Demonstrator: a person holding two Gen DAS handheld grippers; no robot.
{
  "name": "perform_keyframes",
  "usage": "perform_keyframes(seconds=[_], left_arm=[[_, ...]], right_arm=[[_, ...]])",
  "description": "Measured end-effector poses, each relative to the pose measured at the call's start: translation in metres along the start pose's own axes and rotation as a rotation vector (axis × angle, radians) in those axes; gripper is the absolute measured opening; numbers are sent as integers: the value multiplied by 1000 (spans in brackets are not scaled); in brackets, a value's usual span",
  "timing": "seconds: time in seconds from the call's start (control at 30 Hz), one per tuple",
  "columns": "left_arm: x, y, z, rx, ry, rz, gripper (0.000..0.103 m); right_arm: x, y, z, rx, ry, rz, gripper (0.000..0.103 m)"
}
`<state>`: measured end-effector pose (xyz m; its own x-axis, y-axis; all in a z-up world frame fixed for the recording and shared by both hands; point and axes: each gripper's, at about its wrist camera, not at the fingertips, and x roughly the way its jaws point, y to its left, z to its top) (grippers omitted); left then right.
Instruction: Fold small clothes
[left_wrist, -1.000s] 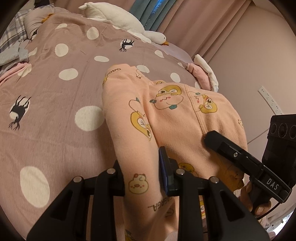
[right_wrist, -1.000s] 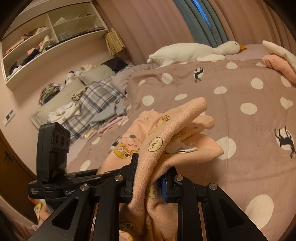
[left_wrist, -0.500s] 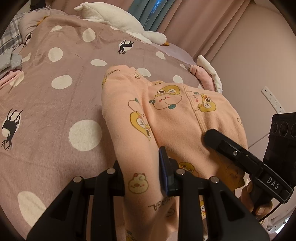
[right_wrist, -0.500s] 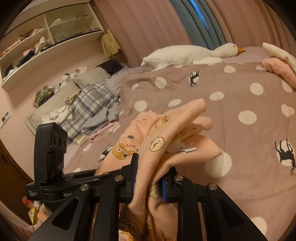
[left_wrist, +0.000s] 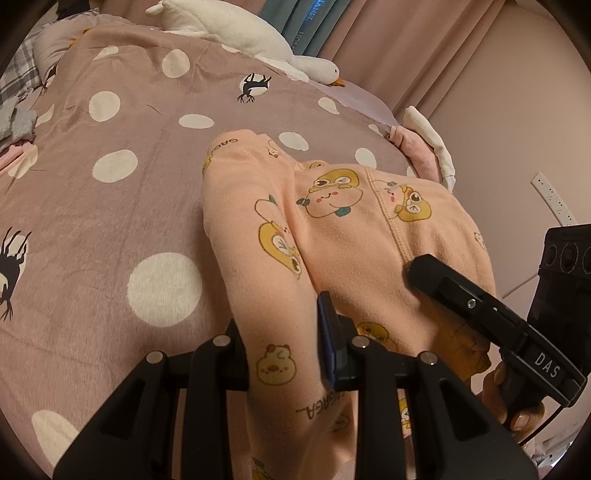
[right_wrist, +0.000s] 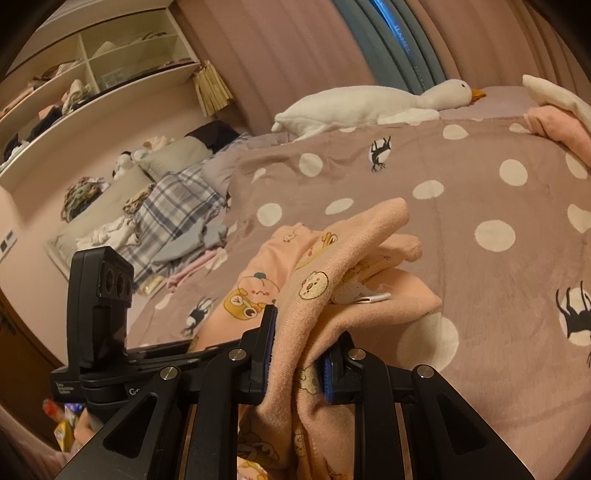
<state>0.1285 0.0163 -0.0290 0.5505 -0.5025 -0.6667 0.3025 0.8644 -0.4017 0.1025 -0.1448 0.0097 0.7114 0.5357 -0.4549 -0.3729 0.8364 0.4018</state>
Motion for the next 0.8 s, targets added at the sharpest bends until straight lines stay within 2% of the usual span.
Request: perform_keyframes(seconds=[0.8], left_arm=[[39,3,30,38,1,35,26]], right_arm=[[28,-31,23,-1,-6,-20,22]])
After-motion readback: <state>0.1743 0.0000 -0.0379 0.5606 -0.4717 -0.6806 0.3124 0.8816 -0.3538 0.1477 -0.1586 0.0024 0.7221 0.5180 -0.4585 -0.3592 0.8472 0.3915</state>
